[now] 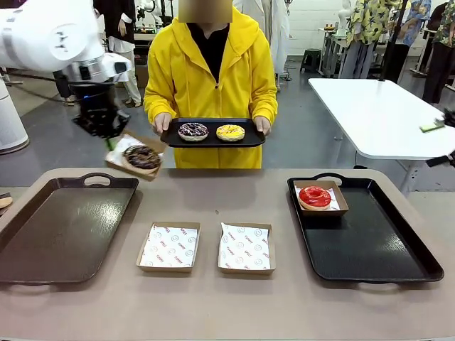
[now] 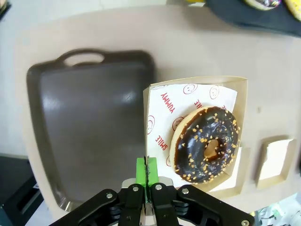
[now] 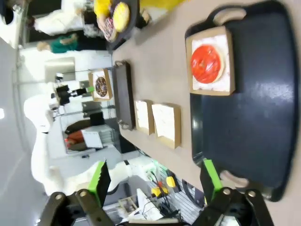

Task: Individually package the donuts and arrange them on the tray.
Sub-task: Place the picked Paper togo box on the Handle tray while simultaneously picking up another Paper togo box from the table with the other hand.

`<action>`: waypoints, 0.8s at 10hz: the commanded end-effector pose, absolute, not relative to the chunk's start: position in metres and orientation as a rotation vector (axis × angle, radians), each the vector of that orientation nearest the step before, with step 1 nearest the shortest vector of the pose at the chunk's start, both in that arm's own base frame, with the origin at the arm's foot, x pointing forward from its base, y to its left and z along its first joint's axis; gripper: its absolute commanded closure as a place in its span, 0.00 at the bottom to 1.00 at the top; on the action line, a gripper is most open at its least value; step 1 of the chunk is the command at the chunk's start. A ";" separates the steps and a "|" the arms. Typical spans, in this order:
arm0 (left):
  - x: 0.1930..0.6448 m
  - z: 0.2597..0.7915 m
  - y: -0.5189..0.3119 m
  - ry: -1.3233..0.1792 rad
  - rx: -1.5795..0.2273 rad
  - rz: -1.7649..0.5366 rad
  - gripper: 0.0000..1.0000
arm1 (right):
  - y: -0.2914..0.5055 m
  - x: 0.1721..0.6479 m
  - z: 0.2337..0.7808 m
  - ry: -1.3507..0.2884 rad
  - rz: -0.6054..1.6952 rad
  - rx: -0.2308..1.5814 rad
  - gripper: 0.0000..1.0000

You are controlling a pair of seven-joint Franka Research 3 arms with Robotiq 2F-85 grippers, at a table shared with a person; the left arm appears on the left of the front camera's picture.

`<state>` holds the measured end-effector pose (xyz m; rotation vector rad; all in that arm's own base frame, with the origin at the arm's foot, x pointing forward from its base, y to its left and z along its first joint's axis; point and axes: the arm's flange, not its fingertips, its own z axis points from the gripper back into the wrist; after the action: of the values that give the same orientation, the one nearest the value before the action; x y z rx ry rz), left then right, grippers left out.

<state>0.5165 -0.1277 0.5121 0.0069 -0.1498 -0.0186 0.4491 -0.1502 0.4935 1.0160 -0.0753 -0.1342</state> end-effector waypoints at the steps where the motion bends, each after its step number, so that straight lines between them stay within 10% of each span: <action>1: 0.483 0.506 -0.101 -0.176 -0.003 -0.006 0.99 | -0.108 0.465 0.516 0.035 -0.106 0.865 0.00; 8: 0.454 0.492 -0.031 -0.192 -0.008 0.109 0.99 | 0.045 0.464 0.496 0.109 -0.048 0.537 0.00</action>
<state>0.4562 -0.0301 0.4947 0.0118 -0.1699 0.1283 0.4699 0.0411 0.4996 0.5635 0.1107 -0.0202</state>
